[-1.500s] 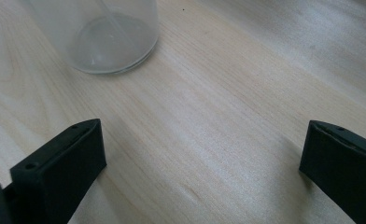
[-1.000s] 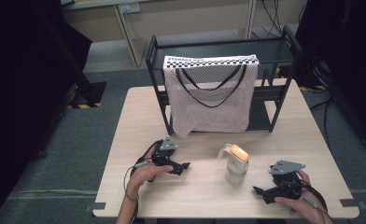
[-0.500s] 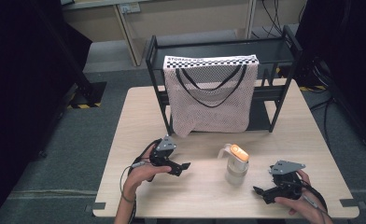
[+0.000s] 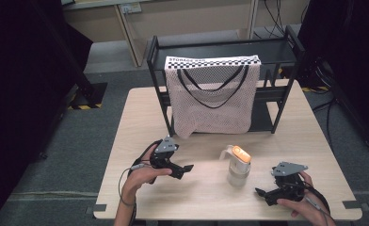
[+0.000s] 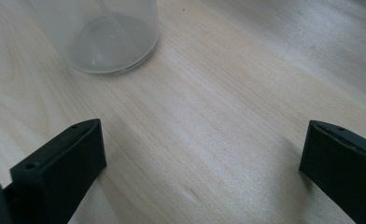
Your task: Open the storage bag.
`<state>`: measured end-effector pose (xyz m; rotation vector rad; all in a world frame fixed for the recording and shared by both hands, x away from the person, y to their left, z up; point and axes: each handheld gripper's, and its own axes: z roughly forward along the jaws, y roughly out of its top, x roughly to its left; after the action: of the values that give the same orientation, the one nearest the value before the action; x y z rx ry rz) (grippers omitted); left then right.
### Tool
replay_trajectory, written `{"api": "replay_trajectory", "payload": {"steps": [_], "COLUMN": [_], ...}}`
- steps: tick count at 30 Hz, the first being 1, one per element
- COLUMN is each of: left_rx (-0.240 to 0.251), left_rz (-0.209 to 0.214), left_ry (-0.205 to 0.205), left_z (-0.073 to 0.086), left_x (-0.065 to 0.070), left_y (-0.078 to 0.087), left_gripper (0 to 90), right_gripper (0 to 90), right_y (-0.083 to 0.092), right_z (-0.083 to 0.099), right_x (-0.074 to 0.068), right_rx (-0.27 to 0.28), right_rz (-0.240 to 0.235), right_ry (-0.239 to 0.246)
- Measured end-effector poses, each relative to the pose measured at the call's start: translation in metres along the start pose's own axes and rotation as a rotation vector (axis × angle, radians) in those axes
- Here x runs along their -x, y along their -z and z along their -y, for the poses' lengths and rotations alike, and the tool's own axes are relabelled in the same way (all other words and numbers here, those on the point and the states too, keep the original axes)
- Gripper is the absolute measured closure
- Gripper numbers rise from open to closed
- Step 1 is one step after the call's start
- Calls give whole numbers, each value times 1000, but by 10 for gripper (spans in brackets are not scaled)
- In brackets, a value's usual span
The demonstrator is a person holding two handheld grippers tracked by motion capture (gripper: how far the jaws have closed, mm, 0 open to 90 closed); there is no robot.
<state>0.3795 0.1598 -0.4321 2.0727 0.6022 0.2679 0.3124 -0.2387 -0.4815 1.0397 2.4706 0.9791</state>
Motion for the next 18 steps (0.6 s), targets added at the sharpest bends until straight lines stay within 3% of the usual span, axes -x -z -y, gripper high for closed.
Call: {"api": "replay_trajectory", "payload": {"steps": [5,18], "left_rx": [55,95], "left_rz": [33,47], "left_ry": [-32,-67], "left_z": [-8,-20], "left_x": [7,19], "left_y": [8,14], "left_gripper": [23,21], "right_gripper": [3,3], "right_y": [0,0], "right_z": [0,0], "right_x": [0,0], "right_rx": [0,0], "right_rz": [0,0], "right_ry": [1,1]}}
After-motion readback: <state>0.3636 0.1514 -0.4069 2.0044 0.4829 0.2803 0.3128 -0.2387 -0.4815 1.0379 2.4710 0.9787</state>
